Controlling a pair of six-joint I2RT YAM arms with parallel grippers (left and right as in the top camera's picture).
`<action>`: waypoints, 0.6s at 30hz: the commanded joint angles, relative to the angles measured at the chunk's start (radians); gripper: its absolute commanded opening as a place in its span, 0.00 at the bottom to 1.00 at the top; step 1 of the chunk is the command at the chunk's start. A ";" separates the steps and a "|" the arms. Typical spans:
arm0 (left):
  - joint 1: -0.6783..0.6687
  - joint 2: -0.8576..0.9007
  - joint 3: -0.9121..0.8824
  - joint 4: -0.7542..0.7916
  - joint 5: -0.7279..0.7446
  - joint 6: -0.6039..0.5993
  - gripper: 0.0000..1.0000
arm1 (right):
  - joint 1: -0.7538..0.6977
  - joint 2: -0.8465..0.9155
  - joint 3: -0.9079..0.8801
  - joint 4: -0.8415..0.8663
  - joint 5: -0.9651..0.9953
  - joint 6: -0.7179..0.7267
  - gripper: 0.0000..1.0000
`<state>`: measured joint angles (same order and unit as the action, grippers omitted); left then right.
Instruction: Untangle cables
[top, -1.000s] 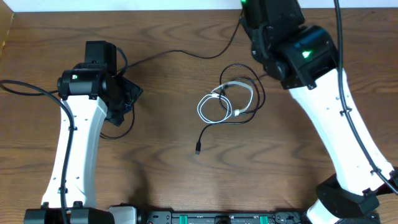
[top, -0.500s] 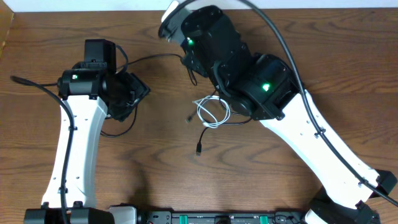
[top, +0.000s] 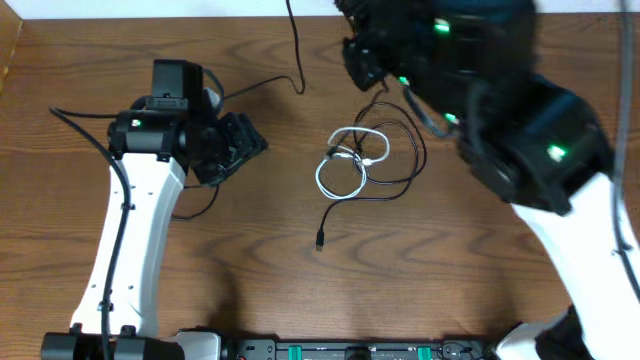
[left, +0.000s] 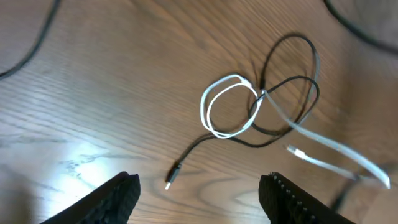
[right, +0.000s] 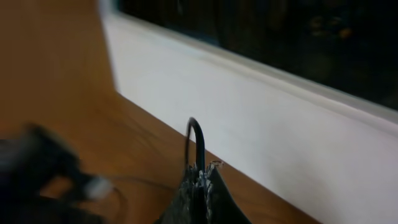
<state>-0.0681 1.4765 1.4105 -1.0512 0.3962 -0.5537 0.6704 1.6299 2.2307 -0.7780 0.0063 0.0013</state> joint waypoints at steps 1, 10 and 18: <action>-0.025 0.011 -0.002 0.016 0.023 -0.051 0.67 | -0.023 -0.027 0.014 0.020 -0.103 0.213 0.01; -0.084 0.020 -0.002 0.093 0.023 -0.239 0.67 | -0.029 -0.089 0.014 0.164 -0.266 0.317 0.01; -0.178 0.020 -0.002 0.154 0.023 -0.382 0.67 | -0.029 -0.091 0.013 0.203 -0.267 0.366 0.01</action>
<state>-0.2207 1.4857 1.4105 -0.9104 0.4141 -0.8413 0.6441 1.5532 2.2314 -0.5869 -0.2474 0.3271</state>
